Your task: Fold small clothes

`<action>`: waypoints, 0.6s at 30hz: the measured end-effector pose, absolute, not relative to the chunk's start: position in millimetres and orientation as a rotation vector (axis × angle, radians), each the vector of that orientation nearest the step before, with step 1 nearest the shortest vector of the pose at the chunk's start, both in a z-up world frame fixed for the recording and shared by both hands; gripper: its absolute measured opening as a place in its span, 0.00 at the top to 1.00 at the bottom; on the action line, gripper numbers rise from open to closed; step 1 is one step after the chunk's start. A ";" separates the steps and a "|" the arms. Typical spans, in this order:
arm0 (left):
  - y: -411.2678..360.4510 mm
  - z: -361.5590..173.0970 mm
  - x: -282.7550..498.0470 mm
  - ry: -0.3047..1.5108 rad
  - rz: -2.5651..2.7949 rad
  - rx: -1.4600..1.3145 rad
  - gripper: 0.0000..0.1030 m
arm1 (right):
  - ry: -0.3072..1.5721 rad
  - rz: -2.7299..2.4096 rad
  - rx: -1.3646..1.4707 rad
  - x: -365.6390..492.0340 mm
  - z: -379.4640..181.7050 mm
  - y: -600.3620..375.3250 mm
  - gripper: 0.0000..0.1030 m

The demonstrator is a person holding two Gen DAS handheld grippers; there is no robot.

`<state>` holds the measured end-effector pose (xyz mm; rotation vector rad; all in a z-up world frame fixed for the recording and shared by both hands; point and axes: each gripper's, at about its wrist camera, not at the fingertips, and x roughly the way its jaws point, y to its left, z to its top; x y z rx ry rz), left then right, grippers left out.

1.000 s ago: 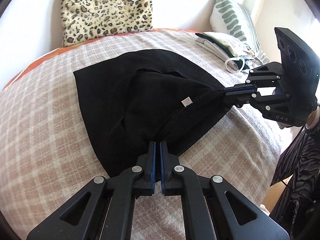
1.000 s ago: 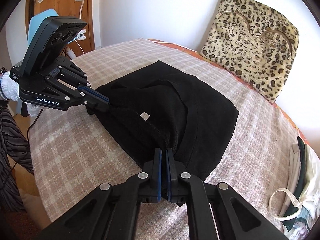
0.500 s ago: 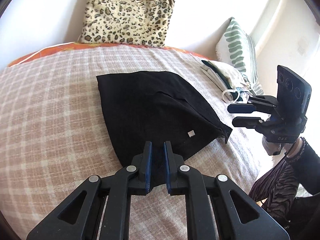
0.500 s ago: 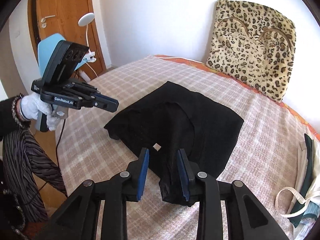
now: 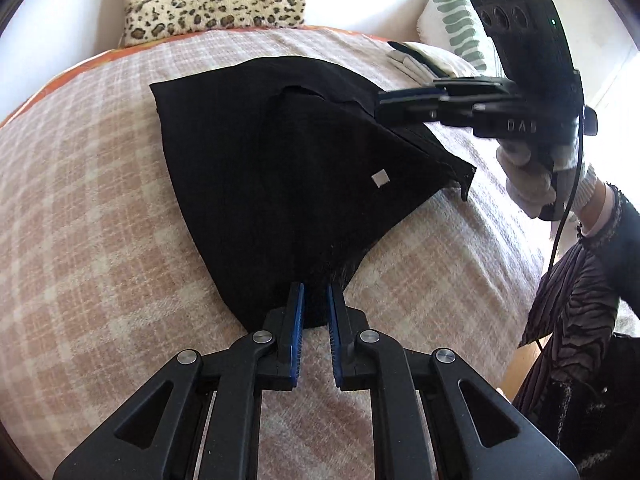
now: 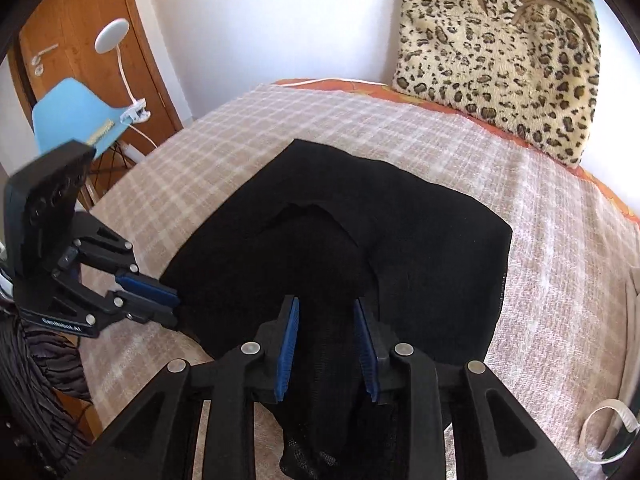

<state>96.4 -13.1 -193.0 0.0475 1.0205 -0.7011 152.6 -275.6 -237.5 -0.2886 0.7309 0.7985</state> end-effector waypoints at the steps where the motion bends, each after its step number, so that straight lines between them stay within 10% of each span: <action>1: -10.0 -190.6 94.9 1.017 -0.701 0.036 0.90 | 0.721 0.819 -0.229 155.9 -229.4 -284.9 0.71; 8: 12.3 -152.2 114.9 0.875 -0.642 -0.083 0.87 | 0.730 0.662 0.059 210.6 -214.3 -340.6 0.67; 13: 44.7 -152.8 166.7 0.869 -0.540 -0.363 0.61 | 0.798 0.628 0.166 244.6 -224.8 -345.7 0.66; 18: 62.1 -172.1 214.9 0.922 -0.476 -0.572 0.56 | 0.840 0.608 0.214 270.6 -236.0 -344.9 0.62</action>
